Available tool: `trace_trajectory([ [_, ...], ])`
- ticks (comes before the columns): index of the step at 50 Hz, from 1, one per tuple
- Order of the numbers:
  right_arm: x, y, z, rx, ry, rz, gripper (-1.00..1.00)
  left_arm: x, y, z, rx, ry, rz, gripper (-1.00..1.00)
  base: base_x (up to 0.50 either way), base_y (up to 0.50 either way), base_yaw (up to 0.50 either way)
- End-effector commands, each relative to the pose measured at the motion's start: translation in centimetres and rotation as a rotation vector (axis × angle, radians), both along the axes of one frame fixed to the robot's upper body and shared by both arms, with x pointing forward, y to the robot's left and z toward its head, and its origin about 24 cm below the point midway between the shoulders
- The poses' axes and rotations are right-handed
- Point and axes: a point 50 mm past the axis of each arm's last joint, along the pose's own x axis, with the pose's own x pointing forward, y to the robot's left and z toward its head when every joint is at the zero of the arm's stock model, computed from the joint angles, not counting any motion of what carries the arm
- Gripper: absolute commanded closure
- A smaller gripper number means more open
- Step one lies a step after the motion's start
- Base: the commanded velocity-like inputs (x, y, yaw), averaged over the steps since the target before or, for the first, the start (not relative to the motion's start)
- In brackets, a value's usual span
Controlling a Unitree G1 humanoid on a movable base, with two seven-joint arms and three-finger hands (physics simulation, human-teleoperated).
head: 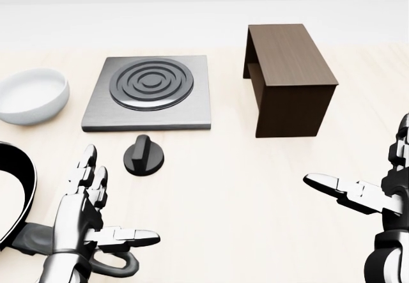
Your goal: Turn on the stove.
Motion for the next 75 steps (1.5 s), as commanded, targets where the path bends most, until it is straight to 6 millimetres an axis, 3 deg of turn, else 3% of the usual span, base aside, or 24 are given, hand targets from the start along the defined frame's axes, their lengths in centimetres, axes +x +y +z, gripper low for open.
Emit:
trace_trajectory([
  [1,-0.1,0.0,0.1,0.001,-0.004,0.004,-1.00,0.0,0.0,-0.2,-0.002,0.005,-0.002,-1.00,0.18,0.00,0.00],
  [58,-0.3,0.2,0.4,-0.011,-0.019,0.020,-1.00,-0.3,-0.7,-0.4,0.011,0.004,-0.020,-1.00,0.18,0.00,0.00],
  [75,-0.5,0.3,0.3,-0.002,-0.021,0.028,-1.00,-0.2,-1.3,-2.9,0.035,0.070,-0.039,-1.00,0.03,0.00,0.00],
])
